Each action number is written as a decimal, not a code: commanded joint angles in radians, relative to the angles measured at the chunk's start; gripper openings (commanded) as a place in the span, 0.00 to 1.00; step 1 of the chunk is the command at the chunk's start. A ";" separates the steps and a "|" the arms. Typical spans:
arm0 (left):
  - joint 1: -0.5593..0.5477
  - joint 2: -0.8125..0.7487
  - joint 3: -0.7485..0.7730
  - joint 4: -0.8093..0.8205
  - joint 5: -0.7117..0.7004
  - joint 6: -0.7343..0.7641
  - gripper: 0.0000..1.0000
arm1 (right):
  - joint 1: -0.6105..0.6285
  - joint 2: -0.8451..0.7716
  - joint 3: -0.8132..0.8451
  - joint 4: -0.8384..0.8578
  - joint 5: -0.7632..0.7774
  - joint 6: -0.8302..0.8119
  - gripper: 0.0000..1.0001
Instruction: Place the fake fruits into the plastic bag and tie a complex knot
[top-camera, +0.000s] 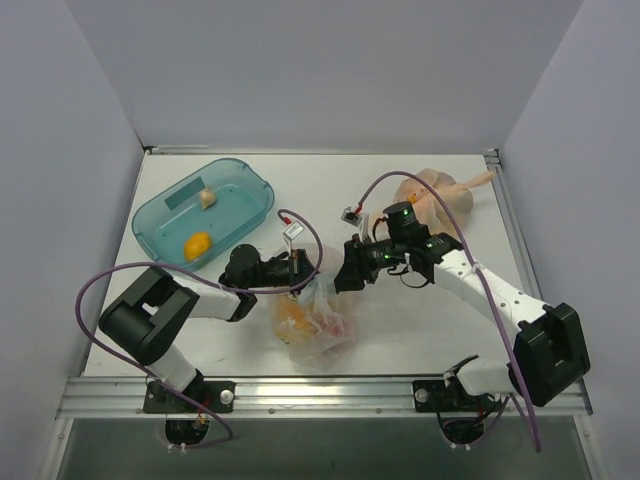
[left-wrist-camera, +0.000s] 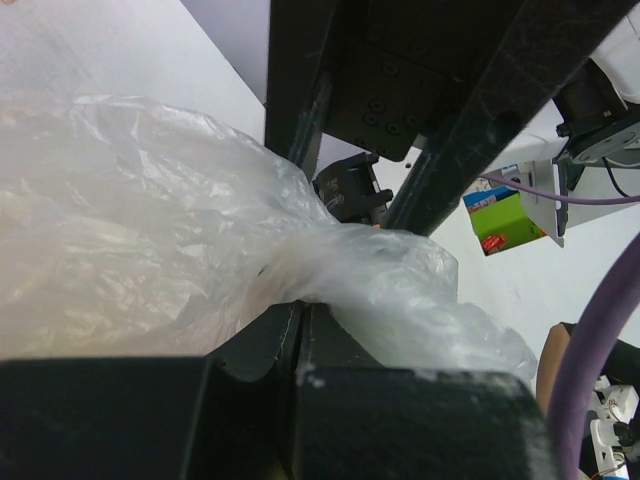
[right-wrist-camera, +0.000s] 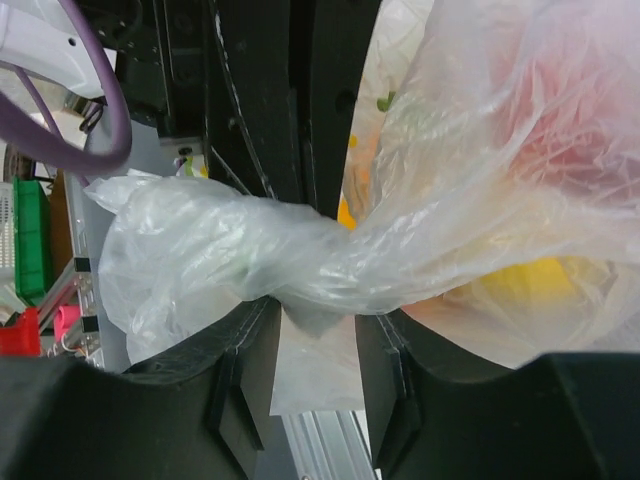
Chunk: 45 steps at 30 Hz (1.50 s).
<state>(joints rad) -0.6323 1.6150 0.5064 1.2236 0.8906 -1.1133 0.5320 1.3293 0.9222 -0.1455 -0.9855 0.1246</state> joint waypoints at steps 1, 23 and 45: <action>-0.023 0.006 0.034 0.057 0.018 0.021 0.00 | 0.014 0.018 0.047 0.113 -0.027 0.059 0.39; -0.027 0.056 0.063 0.169 -0.005 -0.036 0.03 | 0.051 0.045 -0.013 0.307 -0.021 0.198 0.47; -0.024 0.026 0.072 0.151 0.034 -0.019 0.25 | 0.017 0.021 0.032 0.003 -0.068 -0.100 0.21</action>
<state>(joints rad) -0.6537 1.6661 0.5419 1.2892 0.9154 -1.1316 0.5491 1.3369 0.9127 -0.1474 -1.0264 0.0471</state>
